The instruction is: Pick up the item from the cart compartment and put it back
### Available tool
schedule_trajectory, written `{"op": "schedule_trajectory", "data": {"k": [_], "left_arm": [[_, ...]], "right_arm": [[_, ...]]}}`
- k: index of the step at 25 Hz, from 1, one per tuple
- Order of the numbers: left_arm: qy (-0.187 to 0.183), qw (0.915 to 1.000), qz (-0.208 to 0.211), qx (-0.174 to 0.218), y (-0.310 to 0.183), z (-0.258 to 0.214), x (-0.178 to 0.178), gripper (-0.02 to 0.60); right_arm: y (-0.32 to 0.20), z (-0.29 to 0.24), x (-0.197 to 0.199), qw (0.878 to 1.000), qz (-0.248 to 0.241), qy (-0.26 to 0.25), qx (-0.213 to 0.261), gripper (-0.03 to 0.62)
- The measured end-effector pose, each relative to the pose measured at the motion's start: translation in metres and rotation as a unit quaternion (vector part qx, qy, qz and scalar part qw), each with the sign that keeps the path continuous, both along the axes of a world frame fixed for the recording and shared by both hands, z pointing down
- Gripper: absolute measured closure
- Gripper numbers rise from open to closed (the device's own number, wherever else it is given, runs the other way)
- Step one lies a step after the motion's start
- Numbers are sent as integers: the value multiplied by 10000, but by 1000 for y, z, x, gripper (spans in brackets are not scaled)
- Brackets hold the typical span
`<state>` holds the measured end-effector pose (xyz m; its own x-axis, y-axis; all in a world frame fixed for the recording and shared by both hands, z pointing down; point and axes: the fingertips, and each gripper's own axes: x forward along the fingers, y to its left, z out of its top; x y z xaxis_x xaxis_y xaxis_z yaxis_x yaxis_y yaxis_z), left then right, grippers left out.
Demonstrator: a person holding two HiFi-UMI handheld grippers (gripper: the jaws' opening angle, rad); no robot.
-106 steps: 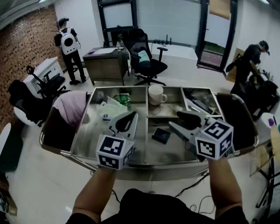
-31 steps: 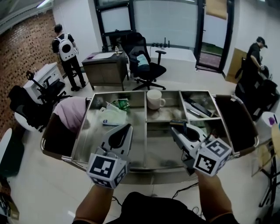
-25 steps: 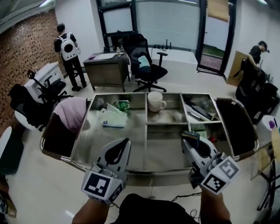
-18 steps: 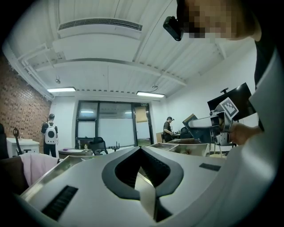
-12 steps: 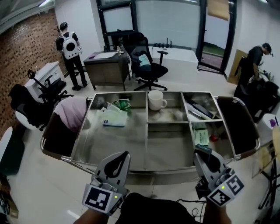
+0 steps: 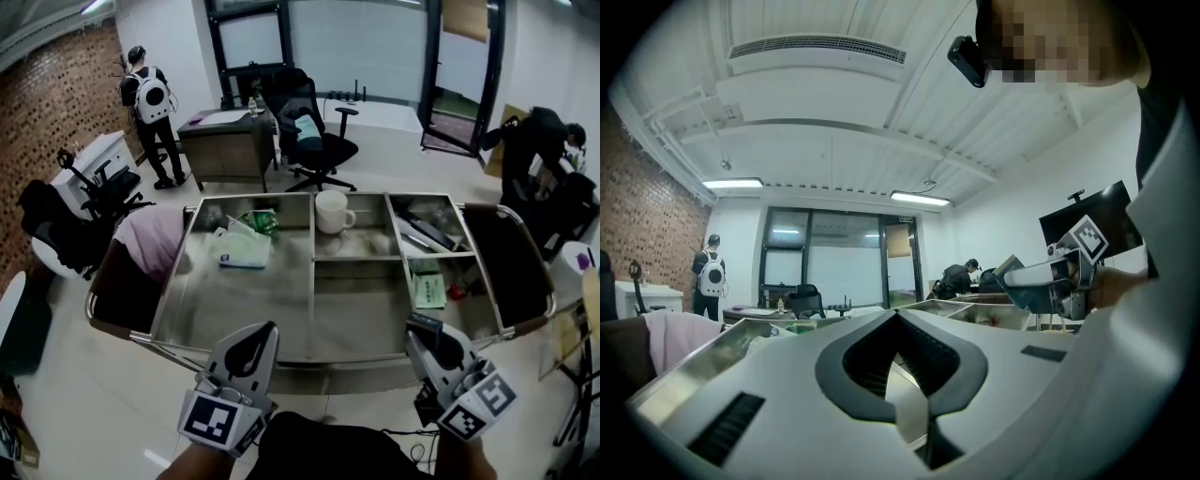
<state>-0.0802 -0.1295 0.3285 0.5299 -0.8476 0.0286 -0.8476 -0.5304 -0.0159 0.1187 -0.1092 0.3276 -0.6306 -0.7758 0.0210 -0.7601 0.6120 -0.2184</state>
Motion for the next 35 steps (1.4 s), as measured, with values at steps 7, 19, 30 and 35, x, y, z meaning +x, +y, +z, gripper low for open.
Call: {"op": "schedule_trajectory", "data": {"k": [7, 19, 30, 35], "left_arm": [[54, 9999, 48, 142, -1, -6, 1, 581], [39, 9999, -15, 123, -3, -4, 2, 581], [-44, 9998, -59, 197, -12, -8, 2, 581], [-138, 9993, -51, 337, -33, -16, 8, 581]], "right_arm": [[2, 1, -3, 10000, -70, -26, -14, 494], [-1, 2, -3, 10000, -73, -58, -32, 494], [-10, -1, -4, 10000, -55, -13, 11, 494], [-35, 5, -9, 10000, -21, 75, -61, 494]]}}
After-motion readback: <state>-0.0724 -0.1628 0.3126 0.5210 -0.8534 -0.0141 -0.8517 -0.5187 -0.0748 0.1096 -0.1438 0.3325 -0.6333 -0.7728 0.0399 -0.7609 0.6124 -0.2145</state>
